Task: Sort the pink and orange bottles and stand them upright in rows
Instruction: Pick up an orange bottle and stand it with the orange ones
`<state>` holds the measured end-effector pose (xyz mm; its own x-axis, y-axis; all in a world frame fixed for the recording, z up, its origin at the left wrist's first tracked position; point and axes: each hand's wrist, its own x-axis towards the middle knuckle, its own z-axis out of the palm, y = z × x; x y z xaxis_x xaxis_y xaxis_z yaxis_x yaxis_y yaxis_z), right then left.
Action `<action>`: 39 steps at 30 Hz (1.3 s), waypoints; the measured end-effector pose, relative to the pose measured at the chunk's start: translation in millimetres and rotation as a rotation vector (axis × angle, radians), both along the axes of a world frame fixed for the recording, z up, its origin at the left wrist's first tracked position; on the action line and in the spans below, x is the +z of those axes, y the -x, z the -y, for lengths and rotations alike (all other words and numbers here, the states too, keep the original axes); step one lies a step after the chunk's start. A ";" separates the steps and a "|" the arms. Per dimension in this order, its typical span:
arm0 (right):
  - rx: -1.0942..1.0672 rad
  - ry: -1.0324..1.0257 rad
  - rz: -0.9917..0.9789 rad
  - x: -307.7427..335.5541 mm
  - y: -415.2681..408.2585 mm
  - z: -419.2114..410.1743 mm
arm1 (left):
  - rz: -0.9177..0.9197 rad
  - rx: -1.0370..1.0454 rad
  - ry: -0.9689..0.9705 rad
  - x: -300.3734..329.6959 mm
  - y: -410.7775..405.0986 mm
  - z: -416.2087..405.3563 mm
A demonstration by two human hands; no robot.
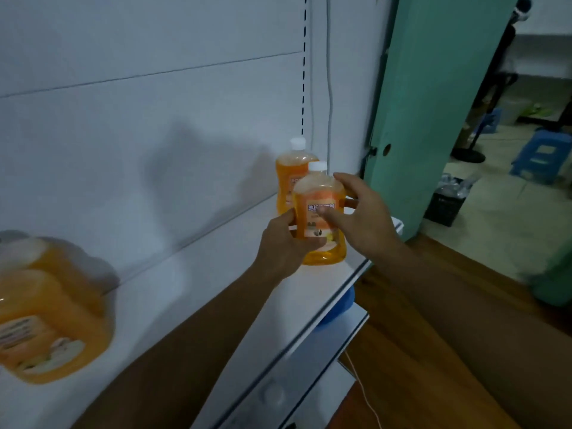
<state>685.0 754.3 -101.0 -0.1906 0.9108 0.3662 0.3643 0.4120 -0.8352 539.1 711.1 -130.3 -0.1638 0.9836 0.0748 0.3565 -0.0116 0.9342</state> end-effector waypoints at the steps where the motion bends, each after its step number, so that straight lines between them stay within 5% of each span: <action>1: 0.010 -0.009 0.014 -1.0 -5.0 -11.6 | 0.008 0.017 -0.002 -2.6 -5.2 -10.9; 14: 0.024 -0.043 0.086 -17.7 -55.7 -76.2 | -0.022 0.052 -0.056 -25.0 -55.9 -84.9; 21: -0.033 -0.308 0.235 2.7 -50.4 -57.7 | -0.311 0.066 0.053 -29.8 -39.2 -61.8; 26: 0.129 -0.687 0.411 19.4 -2.1 -22.5 | -0.577 0.111 0.107 -25.9 -1.8 -7.5; 34: 0.591 -0.713 0.379 21.9 134.5 115.0 | -0.593 0.226 0.099 -20.3 91.5 151.7; 39: 0.758 -0.698 0.323 23.2 215.5 223.0 | -0.780 0.324 0.165 -7.2 149.6 284.6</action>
